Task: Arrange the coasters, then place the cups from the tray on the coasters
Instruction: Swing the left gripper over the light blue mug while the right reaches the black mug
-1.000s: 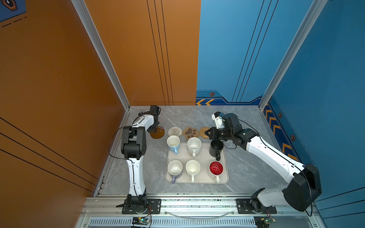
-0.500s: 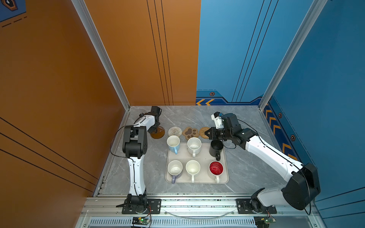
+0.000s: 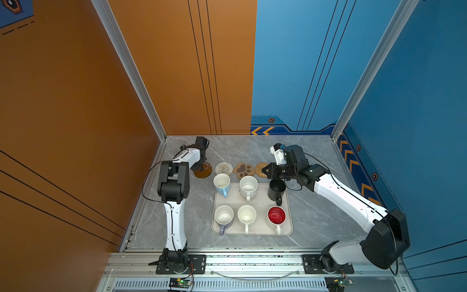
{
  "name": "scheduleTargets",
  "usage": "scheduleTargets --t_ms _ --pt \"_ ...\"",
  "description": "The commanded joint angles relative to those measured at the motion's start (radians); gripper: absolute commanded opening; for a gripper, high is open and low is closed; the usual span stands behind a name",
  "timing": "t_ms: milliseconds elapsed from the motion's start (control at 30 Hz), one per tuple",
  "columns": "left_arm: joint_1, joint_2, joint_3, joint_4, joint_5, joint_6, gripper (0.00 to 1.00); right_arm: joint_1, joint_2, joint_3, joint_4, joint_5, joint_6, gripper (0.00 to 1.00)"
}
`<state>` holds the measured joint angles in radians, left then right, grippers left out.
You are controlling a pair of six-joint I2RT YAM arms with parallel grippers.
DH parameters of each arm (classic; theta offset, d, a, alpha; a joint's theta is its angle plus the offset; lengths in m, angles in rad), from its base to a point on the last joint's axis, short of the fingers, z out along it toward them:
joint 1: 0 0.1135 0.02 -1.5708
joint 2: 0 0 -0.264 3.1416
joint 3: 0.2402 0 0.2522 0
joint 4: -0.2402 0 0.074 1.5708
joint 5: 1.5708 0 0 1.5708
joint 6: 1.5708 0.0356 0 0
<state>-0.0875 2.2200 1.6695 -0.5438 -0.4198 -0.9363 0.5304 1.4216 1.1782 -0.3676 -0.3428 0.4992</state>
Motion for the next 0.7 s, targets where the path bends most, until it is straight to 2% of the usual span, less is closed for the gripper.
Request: scheduleTargets --t_ms 0,667 --pt "-0.02 -0.021 -0.04 -0.051 0.022 -0.008 0.0 0.002 -0.019 0.012 -0.033 -0.002 0.007 0.04" --pt "-0.051 -0.072 -0.079 -0.051 0.011 -0.007 0.0 0.003 -0.056 -0.024 -0.025 0.002 0.008 0.04"
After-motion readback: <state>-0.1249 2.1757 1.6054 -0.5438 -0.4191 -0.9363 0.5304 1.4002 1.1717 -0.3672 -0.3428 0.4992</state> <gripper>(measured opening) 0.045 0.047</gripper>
